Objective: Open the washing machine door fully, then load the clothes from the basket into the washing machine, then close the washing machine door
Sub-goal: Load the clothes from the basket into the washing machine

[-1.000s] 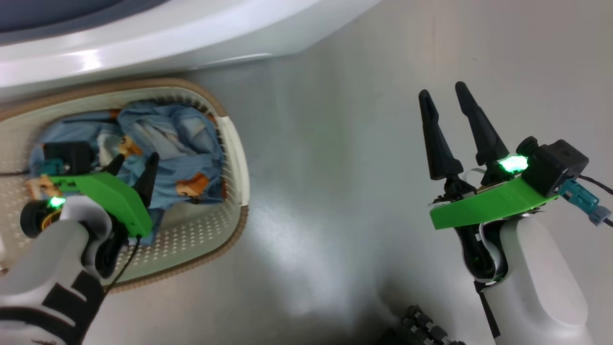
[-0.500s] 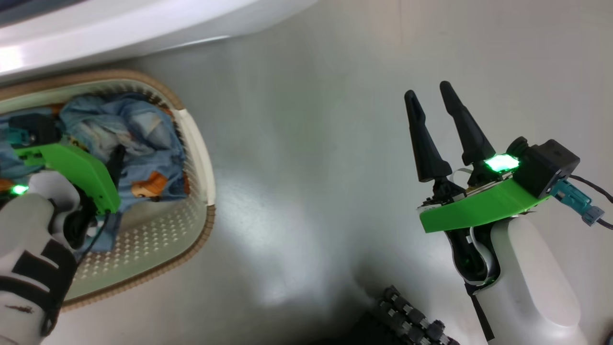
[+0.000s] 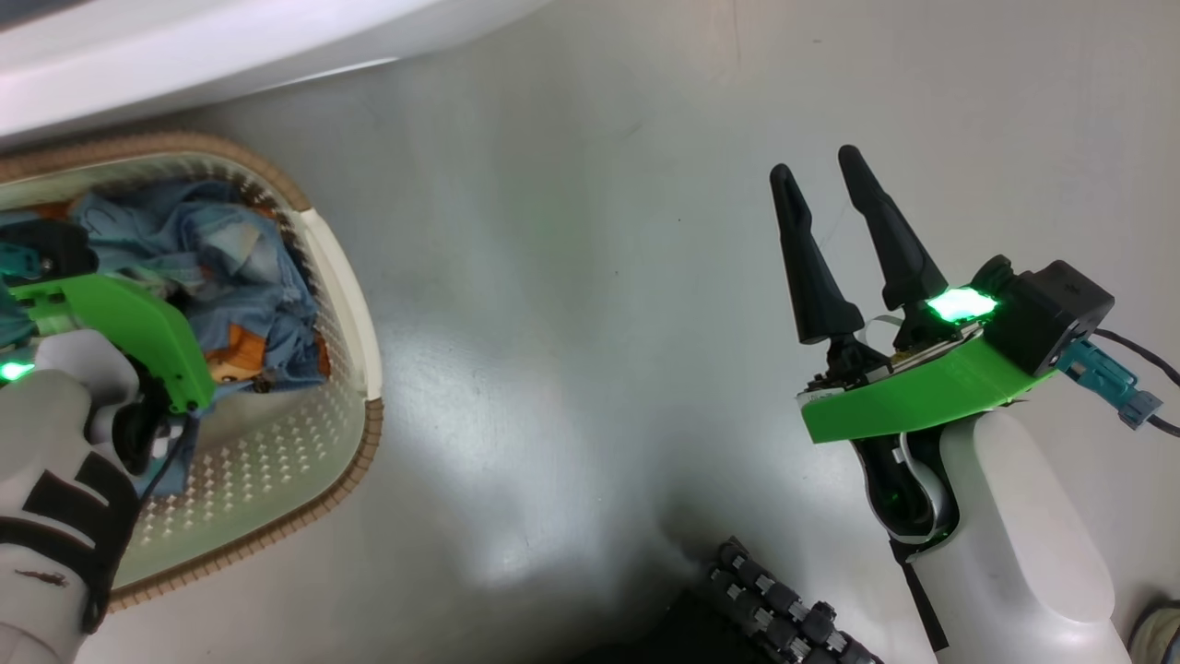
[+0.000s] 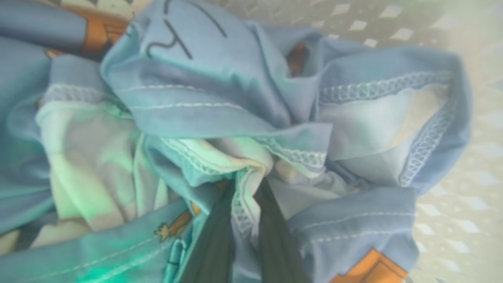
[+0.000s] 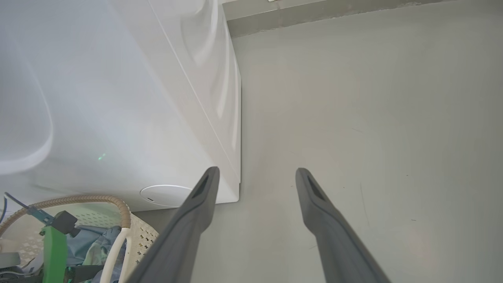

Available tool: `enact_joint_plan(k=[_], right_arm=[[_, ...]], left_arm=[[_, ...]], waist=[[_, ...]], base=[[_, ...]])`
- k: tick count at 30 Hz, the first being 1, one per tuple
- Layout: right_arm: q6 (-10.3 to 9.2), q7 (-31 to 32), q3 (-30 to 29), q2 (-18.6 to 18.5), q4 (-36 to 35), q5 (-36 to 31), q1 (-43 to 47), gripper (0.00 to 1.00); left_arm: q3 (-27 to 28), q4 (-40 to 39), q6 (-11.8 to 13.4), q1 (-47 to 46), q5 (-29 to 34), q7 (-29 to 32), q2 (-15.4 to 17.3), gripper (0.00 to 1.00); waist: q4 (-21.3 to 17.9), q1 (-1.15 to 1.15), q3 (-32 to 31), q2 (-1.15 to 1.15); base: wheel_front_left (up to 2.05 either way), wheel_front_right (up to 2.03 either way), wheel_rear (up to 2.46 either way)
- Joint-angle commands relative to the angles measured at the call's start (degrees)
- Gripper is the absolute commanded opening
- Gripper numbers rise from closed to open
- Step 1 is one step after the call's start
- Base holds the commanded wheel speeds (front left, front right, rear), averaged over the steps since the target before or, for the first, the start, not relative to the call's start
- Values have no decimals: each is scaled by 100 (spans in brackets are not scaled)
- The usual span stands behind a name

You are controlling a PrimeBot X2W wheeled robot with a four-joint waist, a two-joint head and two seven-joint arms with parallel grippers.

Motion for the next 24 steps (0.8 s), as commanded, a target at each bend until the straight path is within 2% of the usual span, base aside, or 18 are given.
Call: enact_joint_plan(k=[1, 6, 13, 24], right_arm=[[9, -27, 84, 3, -116, 48, 185, 100], [9, -27, 59, 3, -108, 32, 159, 100], [9, -27, 22, 3, -54, 27, 134, 100], [9, -27, -72, 3, 193, -107, 191, 100]], left_arm=[[61, -19, -14, 8, -86, -42, 111, 0], [-17, -139, -14, 89, -187, -142, 85, 0], [-147, -579, -14, 500, -394, -603, 194, 0], [-406, -1703, -14, 1295, -897, -1329, 461, 0]], waist=[[16, 0, -15, 0], [104, 0, -130, 0], [273, 0, -559, 0], [667, 0, -1573, 0]], base=[[0, 0, 0], [0, 0, 0], [0, 0, 0], [0, 0, 0]])
